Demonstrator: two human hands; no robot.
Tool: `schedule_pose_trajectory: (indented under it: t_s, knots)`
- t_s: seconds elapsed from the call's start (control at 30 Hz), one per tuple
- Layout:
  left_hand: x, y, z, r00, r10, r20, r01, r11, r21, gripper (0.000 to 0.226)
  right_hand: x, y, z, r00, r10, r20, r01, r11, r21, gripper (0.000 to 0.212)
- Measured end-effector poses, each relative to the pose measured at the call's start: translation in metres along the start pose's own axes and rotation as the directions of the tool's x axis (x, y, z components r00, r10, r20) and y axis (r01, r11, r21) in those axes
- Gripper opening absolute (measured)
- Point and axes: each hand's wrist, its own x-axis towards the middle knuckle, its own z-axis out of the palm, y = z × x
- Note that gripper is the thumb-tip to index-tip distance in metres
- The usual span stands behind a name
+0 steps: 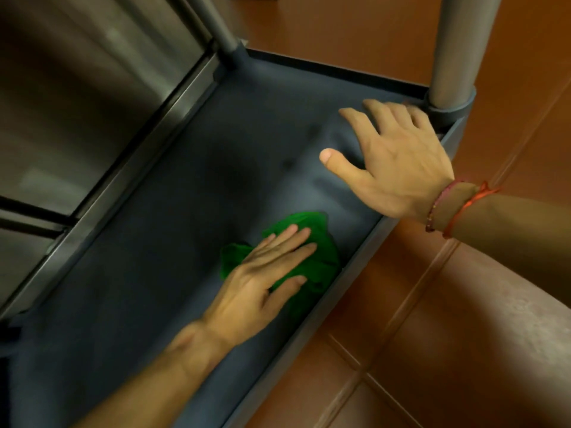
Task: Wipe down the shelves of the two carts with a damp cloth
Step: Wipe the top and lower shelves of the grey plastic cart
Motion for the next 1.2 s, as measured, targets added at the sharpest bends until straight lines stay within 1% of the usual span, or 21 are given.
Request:
schedule_pose_trajectory:
  t_s: [0.13, 0.2, 0.27, 0.33, 0.4, 0.57, 0.63, 0.73, 0.83, 0.9, 0.97, 1.0, 1.03, 1.1, 1.13, 1.17, 1.2]
  knots:
    - [0.078, 0.016, 0.006, 0.999, 0.031, -0.041, -0.031, 1.0, 0.003, 0.042, 0.001, -0.002, -0.001, 1.0, 0.013, 0.019, -0.013, 1.0, 0.015, 0.083]
    - [0.116, 0.026, 0.01, 0.996, -0.005, -0.093, 0.003, 1.0, -0.017, 0.037, 0.001, -0.001, -0.002, 1.0, 0.019, 0.024, -0.02, 1.0, 0.018, 0.081]
    - [0.129, 0.032, 0.013, 0.989, -0.037, -0.145, 0.032, 0.999, -0.039, 0.039, 0.002, 0.0, -0.002, 0.999, 0.011, 0.03, -0.011, 1.0, 0.019, 0.08]
    - [0.115, 0.026, 0.017, 0.984, 0.0, -0.176, -0.003, 1.0, -0.015, 0.037, 0.002, 0.001, -0.001, 1.0, 0.009, 0.027, -0.01, 1.0, 0.015, 0.08]
    - [0.078, 0.016, 0.017, 0.989, -0.01, -0.144, 0.011, 1.0, 0.003, 0.039, 0.002, 0.001, 0.0, 1.0, 0.013, 0.02, -0.013, 1.0, 0.014, 0.08]
    - [-0.033, -0.012, 0.004, 0.974, -0.188, -0.127, 0.184, 0.982, -0.042, 0.043, 0.002, 0.001, 0.0, 1.0, 0.01, 0.016, -0.01, 1.0, 0.006, 0.08]
    - [-0.048, -0.012, 0.002, 0.961, -0.244, -0.132, 0.237, 0.969, -0.07, 0.044, 0.001, 0.001, -0.001, 1.0, 0.008, 0.026, -0.008, 1.0, 0.003, 0.08]
    - [-0.044, -0.004, 0.004, 0.938, -0.3, -0.174, 0.288, 0.953, -0.09, 0.044, 0.001, 0.001, -0.003, 0.999, 0.008, 0.048, -0.009, 1.0, 0.008, 0.078]
    - [-0.037, 0.011, 0.003, 0.885, -0.392, -0.251, 0.356, 0.918, -0.175, 0.039, 0.002, 0.001, -0.003, 0.996, -0.005, 0.084, 0.005, 1.0, -0.006, 0.076]
    - [-0.032, 0.026, -0.002, 0.825, -0.467, -0.319, 0.397, 0.88, -0.263, 0.033, 0.001, 0.001, -0.004, 0.992, -0.007, 0.126, 0.01, 1.0, -0.024, 0.076]
    - [-0.024, 0.042, -0.013, 0.751, -0.553, -0.362, 0.396, 0.815, -0.424, 0.026, 0.001, 0.001, -0.009, 0.985, -0.019, 0.172, 0.025, 0.999, -0.03, 0.078]
    - [-0.018, 0.049, -0.019, 0.716, -0.604, -0.35, 0.379, 0.757, -0.532, 0.023, 0.002, 0.0, -0.013, 0.98, -0.03, 0.195, 0.035, 0.999, -0.021, 0.079]
    - [-0.012, 0.058, -0.027, 0.68, -0.662, -0.317, 0.359, 0.677, -0.643, 0.023, 0.002, -0.002, -0.017, 0.975, -0.044, 0.216, 0.047, 0.999, -0.008, 0.08]
    - [0.001, 0.076, -0.041, 0.603, -0.765, -0.225, 0.297, 0.477, -0.827, 0.024, 0.0, -0.007, -0.03, 0.963, -0.071, 0.259, 0.061, 0.997, 0.048, 0.077]
    - [0.006, 0.085, -0.048, 0.573, -0.803, -0.162, 0.249, 0.359, -0.9, 0.024, -0.001, -0.011, -0.039, 0.956, -0.087, 0.281, 0.06, 0.993, 0.101, 0.073]
    - [0.009, 0.094, -0.055, 0.563, -0.822, -0.088, 0.198, 0.238, -0.951, 0.024, -0.003, -0.015, -0.049, 0.947, -0.106, 0.303, 0.056, 0.984, 0.171, 0.069]
    - [0.013, 0.104, -0.062, 0.574, -0.819, -0.018, 0.149, 0.126, -0.981, 0.024, -0.007, -0.02, -0.06, 0.937, -0.122, 0.329, 0.037, 0.967, 0.252, 0.068]
